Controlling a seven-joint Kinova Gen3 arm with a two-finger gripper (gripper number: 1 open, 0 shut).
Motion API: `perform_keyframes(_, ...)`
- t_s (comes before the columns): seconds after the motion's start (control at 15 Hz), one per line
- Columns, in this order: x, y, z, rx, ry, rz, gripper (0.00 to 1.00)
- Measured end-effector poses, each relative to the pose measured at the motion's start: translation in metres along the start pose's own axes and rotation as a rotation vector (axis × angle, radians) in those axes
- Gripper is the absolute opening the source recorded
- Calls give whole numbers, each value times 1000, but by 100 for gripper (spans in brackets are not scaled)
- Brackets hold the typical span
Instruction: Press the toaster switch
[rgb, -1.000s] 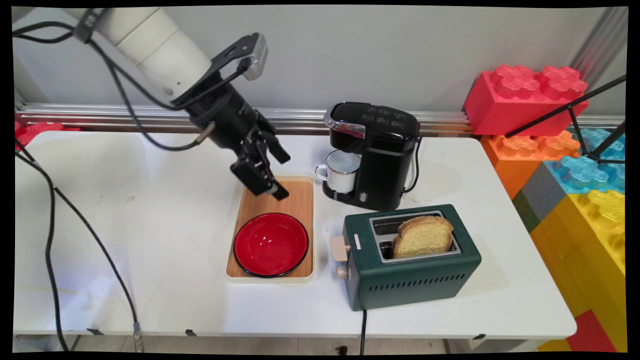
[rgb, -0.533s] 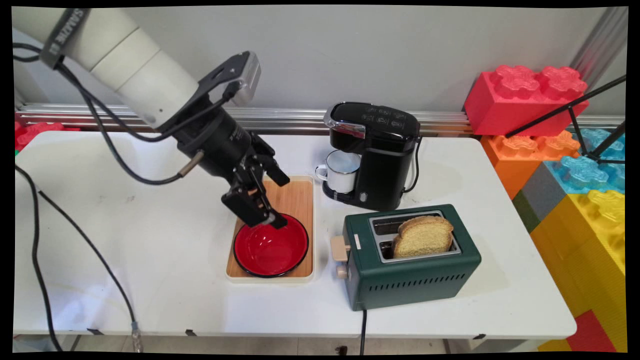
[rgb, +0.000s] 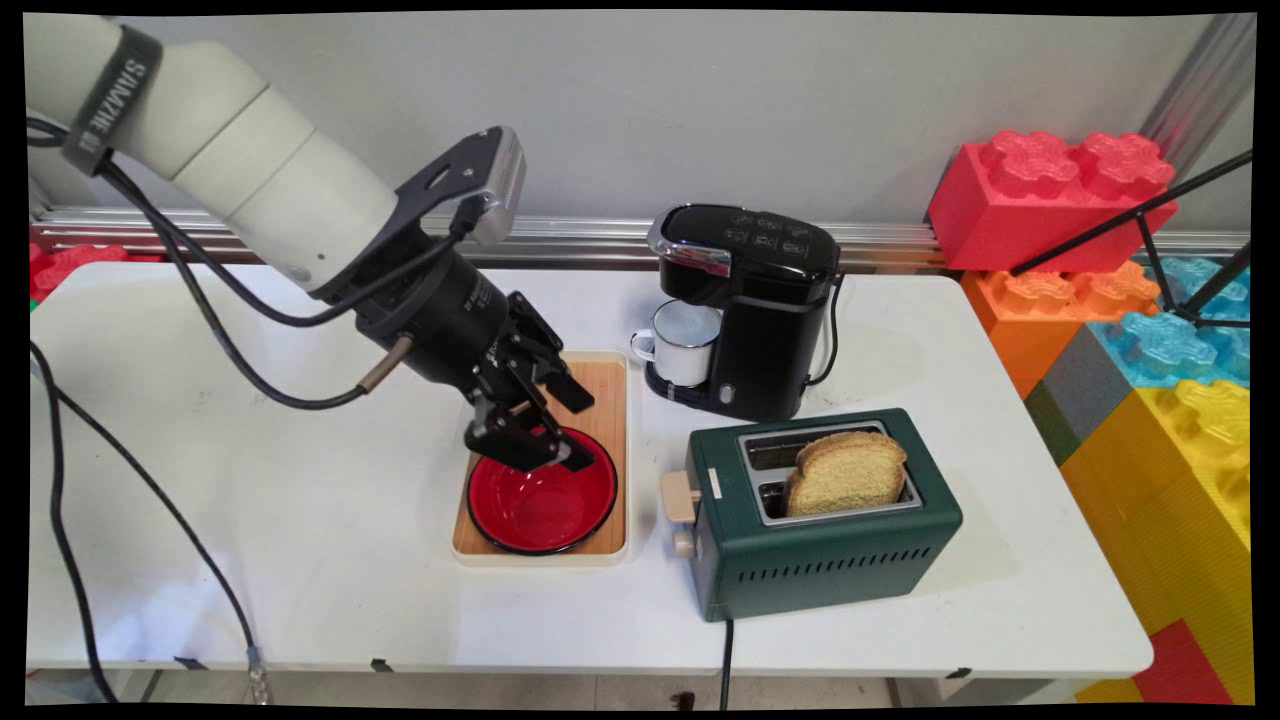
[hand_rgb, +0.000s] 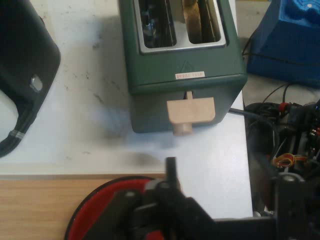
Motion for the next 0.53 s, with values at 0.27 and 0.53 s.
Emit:
perform_keyframes(0.27,4,6,5,3,3,-3,0)
perform_keyframes(0.53,11,10,13,1,-4,-8,0)
